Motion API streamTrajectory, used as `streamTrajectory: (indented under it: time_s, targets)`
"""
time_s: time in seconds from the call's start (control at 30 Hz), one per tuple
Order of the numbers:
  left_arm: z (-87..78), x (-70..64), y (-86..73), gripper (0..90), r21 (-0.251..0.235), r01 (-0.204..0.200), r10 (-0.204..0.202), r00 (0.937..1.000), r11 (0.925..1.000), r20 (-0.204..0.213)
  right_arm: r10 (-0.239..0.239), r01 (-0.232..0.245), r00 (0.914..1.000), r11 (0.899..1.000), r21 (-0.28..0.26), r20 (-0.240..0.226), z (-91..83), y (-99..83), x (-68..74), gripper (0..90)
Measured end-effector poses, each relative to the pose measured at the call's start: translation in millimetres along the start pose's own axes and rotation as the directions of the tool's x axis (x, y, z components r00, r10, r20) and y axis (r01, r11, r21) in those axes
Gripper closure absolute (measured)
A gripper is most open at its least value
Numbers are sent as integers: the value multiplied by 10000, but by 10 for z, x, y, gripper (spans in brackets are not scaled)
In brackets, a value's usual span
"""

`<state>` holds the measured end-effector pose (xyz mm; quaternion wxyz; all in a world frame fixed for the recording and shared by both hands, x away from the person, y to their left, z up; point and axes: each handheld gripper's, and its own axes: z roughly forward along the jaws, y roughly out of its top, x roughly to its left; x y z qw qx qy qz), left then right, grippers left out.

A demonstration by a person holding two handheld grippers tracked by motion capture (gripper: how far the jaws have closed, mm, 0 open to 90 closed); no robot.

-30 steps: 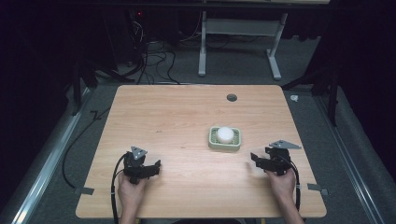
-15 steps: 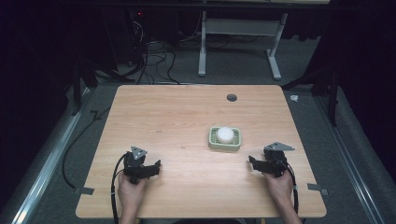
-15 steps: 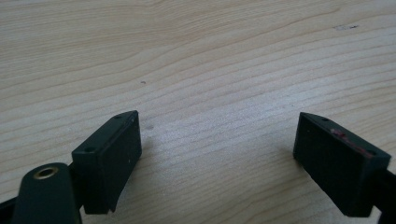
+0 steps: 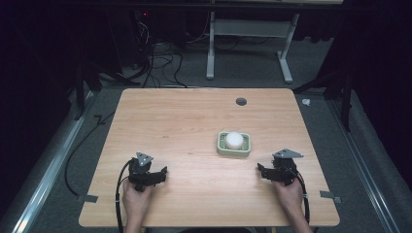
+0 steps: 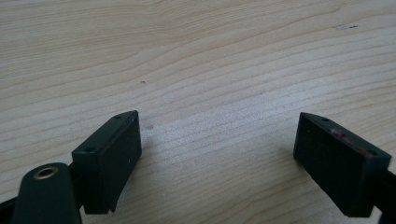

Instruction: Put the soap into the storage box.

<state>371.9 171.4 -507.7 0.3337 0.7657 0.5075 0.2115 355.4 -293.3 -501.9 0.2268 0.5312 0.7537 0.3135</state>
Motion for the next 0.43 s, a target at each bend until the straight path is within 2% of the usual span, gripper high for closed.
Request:
streamTrajectory:
  time_s: [0.43]
  targets:
    - [-1, 1, -1, 158, -2, 5, -5, 10000, 10000, 14, -31, 31, 10000, 10000, -8, -3, 1, -1, -1, 244]
